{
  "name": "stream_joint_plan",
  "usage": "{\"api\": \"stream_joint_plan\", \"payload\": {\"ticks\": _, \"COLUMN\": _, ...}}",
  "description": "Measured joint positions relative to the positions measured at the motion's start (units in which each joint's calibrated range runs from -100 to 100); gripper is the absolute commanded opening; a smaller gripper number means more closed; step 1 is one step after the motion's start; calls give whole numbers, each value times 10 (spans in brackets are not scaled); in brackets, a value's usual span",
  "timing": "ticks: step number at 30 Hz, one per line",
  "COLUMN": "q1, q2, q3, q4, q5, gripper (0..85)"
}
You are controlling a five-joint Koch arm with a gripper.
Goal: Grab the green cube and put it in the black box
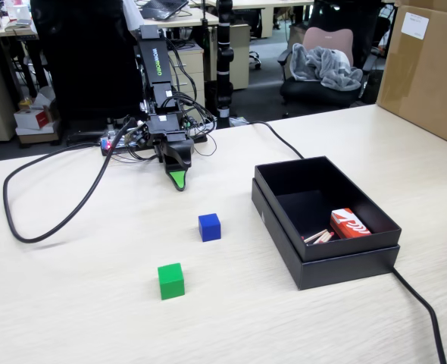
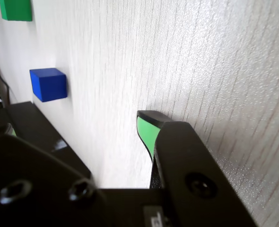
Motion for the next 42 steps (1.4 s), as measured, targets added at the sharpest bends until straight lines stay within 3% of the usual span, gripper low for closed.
{"api": "stream_joint_plan", "payload": {"ticks": 23, "q1": 1, "q2": -1, "q3": 4, "q4": -2, "q5": 0, "gripper": 477}}
{"api": "stream_joint_plan", "payload": {"ticks": 33, "q1": -10, "q2": 21, "q3": 208, "q4": -286, "q5": 7, "gripper": 476}}
{"api": "stream_joint_plan", "payload": {"ticks": 42, "q1": -29, "q2": 286, "q3": 586, "q4": -485, "q5": 5, "gripper": 471}}
